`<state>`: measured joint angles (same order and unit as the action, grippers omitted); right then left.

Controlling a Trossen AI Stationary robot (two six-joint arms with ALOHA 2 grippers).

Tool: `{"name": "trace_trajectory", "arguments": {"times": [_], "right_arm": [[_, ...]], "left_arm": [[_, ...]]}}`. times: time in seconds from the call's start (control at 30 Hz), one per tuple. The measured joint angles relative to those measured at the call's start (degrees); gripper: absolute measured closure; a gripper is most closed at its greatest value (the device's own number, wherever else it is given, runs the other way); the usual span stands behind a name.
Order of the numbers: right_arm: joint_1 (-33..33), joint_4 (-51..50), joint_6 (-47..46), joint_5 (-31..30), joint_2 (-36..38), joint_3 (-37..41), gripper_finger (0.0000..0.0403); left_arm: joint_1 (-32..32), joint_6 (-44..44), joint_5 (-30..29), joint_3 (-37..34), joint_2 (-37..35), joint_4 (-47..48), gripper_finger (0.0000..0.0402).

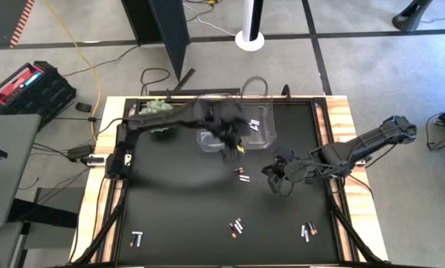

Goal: Sort batteries
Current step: Put the white battery into the right transparent bin

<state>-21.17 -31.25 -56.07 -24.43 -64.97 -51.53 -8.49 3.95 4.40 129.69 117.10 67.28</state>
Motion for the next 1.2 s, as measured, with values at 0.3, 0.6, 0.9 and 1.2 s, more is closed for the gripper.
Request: {"name": "trace_trajectory", "arguments": {"times": [0.3, 0.6, 0.9, 1.2], "right_arm": [[0.6, 0.0, 2.0, 0.0, 0.0, 0.0, 0.0321], [0.6, 0.2, 10.9, 0.1, -0.1, 0.0, 0.0321], [1.1, 1.7, 16.3, 2.8, -8.8, 0.0, 0.0321], [1.2, 4.4, 23.4, 2.7, -21.2, 0.0, 0.0321]], "left_arm": [[9.2, -8.3, -7.8, -16.7, -1.2, -16.0, 0.0304], [15.5, -16.1, -12.6, -49.2, -18.6, -42.9, 0.0304], [20.1, -22.4, -19.9, -83.5, -45.0, -65.2, 0.0304], [20.0, -24.8, -21.2, -98.5, -64.4, -62.7, 0.0304]]}}
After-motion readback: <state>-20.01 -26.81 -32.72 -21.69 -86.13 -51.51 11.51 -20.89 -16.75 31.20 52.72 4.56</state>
